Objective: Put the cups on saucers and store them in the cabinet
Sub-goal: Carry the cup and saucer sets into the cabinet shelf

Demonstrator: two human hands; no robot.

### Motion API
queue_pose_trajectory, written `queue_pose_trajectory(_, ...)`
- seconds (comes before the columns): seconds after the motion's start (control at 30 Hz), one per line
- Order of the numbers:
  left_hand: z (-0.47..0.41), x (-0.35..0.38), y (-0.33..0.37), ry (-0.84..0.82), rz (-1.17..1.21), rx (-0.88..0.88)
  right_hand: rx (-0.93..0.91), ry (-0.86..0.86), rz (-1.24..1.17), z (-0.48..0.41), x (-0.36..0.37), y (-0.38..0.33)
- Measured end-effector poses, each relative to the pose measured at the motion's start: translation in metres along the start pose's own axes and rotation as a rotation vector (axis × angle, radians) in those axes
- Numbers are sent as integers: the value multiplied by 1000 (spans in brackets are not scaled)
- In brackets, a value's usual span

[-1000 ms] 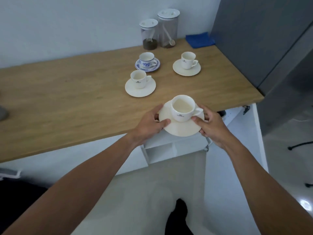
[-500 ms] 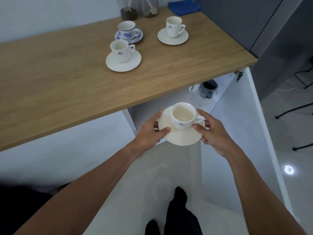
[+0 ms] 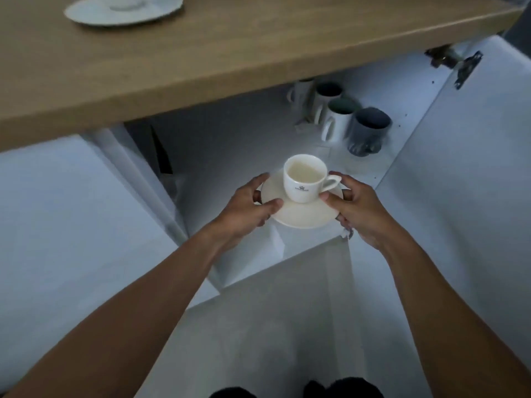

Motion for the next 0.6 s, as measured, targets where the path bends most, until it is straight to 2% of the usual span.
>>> queue_pose_trajectory(0.3,-99,-24,-25,22,-62,112,-156,56,46,-112,-20,27)
queue_pose_trajectory(0.6,-169,-61,-23,129,-249,163,-178,64,45,-198,-24,20)
Point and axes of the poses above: each hand's wrist, its own z-axis away from the middle knuckle, its own x-axis out of the palm, y = z × x, the point moved 3 cm from there along -z, towards the middle knuckle, and after that the axes turned 12 degrees about -y, right-handed, at the moved point
